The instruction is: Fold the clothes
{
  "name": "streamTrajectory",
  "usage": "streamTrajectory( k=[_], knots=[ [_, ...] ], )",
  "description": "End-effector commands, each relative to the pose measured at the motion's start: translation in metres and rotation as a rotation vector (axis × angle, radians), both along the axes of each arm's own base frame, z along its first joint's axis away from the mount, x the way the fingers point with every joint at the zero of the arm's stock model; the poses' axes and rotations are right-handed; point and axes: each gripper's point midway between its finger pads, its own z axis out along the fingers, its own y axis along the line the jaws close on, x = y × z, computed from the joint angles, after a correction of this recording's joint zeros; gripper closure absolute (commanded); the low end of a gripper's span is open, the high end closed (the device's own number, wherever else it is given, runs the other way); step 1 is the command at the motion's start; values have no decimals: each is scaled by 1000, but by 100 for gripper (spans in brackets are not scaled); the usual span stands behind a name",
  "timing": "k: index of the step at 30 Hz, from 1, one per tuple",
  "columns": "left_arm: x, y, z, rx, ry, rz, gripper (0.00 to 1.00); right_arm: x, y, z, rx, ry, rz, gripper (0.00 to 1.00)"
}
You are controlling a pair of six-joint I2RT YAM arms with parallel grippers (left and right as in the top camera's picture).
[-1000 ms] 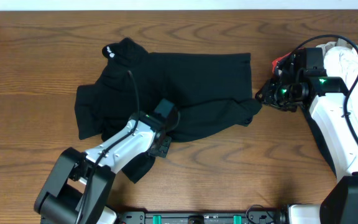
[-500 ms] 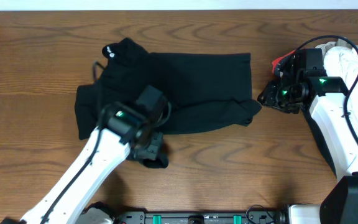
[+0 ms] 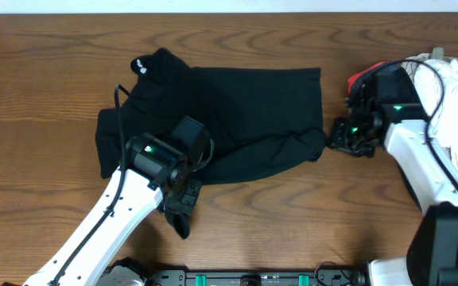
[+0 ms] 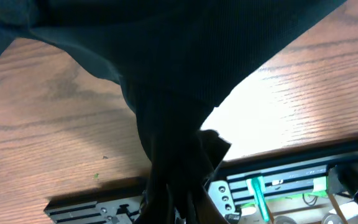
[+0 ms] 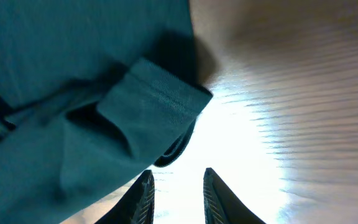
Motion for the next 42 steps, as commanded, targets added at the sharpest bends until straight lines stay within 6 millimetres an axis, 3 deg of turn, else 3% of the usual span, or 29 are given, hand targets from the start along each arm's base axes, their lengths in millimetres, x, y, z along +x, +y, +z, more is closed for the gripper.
streamTrajectory(
  k=[1, 5, 9, 12, 22, 25, 30, 35, 42],
  knots=[
    [2, 7, 1, 34, -11, -5, 94, -6, 21, -12, 54, 12, 60, 73],
    [1, 9, 1, 43, -10, 1, 94, 1, 32, -21, 55, -26, 95, 58],
    [2, 37, 6, 183, -50, 145, 94, 4, 41, -28, 57, -32, 119, 61],
    [3, 43, 9, 191, -68, 195, 94, 2, 46, -31, 64, -21, 132, 63],
    [19, 99, 31, 262, -217, 543, 94, 1, 49, -33, 71, -16, 147, 52],
    [26, 109, 33, 242, -238, 608, 94, -1, 67, -26, 160, -56, 262, 58],
    [41, 97, 30, 146, -250, 546, 94, -9, 82, -26, 164, -69, 359, 59],
    [44, 96, 30, 141, -262, 545, 94, -12, 78, -35, 68, -34, 302, 58],
    [44, 96, 30, 142, -262, 534, 94, -12, 81, -56, 43, 5, 228, 90]
  ],
)
